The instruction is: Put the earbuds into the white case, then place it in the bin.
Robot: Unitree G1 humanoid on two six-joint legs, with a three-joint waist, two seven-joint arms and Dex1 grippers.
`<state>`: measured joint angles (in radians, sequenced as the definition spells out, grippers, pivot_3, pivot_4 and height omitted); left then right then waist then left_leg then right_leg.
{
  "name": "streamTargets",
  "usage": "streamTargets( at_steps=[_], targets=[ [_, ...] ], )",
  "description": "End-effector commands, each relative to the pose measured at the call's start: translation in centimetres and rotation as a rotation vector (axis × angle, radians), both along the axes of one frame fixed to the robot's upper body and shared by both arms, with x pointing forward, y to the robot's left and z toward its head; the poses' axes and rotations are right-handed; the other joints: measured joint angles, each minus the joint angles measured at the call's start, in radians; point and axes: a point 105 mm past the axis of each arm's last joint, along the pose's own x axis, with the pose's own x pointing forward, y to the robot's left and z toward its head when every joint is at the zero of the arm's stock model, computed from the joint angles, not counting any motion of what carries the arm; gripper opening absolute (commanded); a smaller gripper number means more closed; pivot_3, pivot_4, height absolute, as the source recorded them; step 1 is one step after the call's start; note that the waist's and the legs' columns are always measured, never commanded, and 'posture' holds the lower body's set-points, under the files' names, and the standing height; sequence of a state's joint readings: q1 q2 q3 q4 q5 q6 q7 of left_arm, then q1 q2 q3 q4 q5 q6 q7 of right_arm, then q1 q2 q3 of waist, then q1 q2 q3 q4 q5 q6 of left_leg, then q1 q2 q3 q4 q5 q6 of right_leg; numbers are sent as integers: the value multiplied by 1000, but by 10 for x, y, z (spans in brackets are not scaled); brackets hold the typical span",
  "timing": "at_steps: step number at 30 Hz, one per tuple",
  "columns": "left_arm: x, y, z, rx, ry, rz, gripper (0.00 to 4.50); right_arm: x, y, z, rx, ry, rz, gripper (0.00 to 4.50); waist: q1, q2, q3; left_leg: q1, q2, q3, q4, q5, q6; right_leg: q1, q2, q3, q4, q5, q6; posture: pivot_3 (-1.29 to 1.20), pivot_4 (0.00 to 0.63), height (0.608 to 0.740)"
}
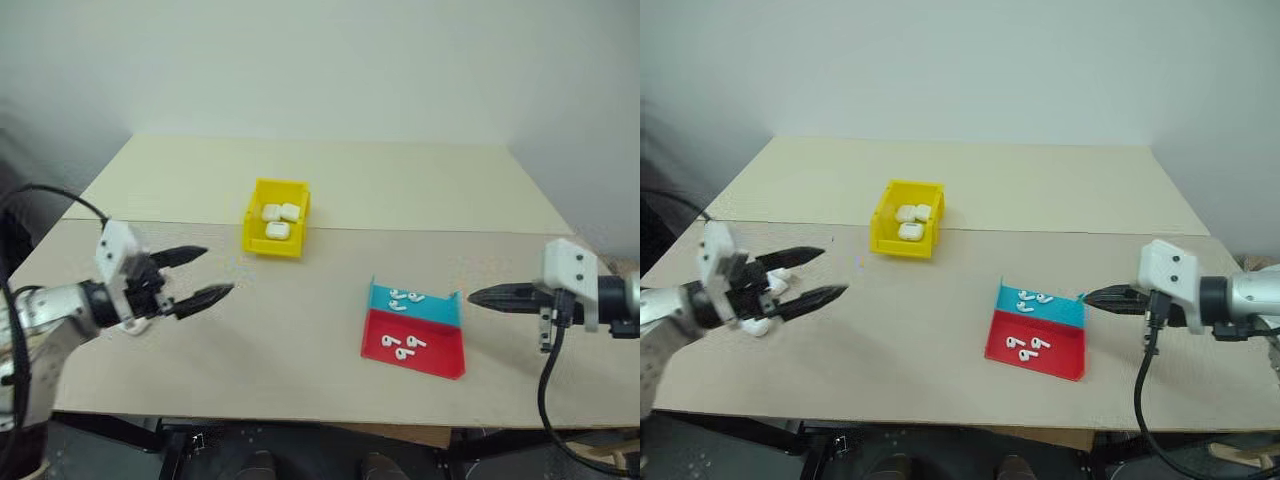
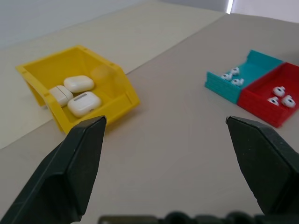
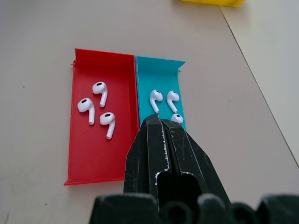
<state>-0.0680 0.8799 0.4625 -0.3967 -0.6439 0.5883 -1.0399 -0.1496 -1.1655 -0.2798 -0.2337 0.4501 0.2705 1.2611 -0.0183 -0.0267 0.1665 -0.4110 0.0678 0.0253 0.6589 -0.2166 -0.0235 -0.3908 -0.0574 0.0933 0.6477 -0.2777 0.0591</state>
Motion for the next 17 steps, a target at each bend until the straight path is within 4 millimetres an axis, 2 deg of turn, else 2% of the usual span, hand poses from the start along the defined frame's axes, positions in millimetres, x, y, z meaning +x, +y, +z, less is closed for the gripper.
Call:
streamTargets(
  at_steps=[1, 4, 8, 17],
  targets=[
    [-26, 7, 17, 70, -48, -52, 4471, -5, -14, 14, -52, -53, 37, 0, 3, 0, 0, 1, 0, 0, 0, 0, 0, 0, 0, 0, 0, 0, 0, 0, 150, 740],
    [-41, 15, 16, 104, -25, -49, 4471, -9, -23, 10, -76, -36, 59, 0, 3, 0, 0, 1, 0, 1, 0, 0, 0, 1, 0, 0, 0, -1, -1, 0, 150, 740],
    [-45, 19, 17, 114, -36, -14, 4471, -7, -28, 4, -106, -31, 54, 0, 3, 0, 0, 3, 0, 1, -1, 0, 0, 2, 0, 0, 0, -1, -1, 0, 150, 740],
    [-51, 15, 13, 107, -35, -9, 4471, -2, -24, 6, -103, -44, 61, 0, -2, 0, 0, 4, 1, 3, -2, 0, 0, 1, 0, 2, 0, -1, -1, 0, 150, 740]
  ],
)
